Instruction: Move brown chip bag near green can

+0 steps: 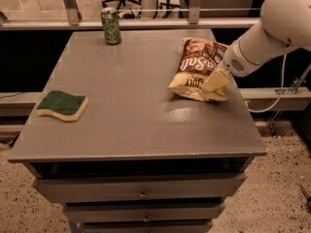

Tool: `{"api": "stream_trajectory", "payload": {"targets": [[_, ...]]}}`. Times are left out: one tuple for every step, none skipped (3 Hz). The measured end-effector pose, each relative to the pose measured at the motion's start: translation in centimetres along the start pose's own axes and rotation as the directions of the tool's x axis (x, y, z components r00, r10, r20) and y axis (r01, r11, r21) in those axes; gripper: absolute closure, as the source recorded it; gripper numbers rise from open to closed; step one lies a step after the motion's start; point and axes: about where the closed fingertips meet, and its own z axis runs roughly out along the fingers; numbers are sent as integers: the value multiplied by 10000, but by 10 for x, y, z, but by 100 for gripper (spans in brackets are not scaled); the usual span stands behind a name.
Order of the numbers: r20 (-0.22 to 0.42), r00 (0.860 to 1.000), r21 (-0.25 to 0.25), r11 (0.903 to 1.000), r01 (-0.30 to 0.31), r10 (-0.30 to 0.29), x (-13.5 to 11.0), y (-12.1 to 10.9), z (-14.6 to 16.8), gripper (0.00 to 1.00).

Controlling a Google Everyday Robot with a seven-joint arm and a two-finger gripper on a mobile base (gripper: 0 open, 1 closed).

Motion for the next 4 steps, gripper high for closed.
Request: {"api": "stream_trajectory", "payload": {"targets": [[164, 9996, 416, 9989, 207, -214, -12, -13, -7, 87], [603, 9957, 1381, 9885, 613, -702, -38, -42, -34, 100], [805, 9944, 1301, 9898, 578, -687, -43, -38, -30, 100], [1849, 9801, 1781, 9832, 394, -727, -81, -53, -21, 100]]}}
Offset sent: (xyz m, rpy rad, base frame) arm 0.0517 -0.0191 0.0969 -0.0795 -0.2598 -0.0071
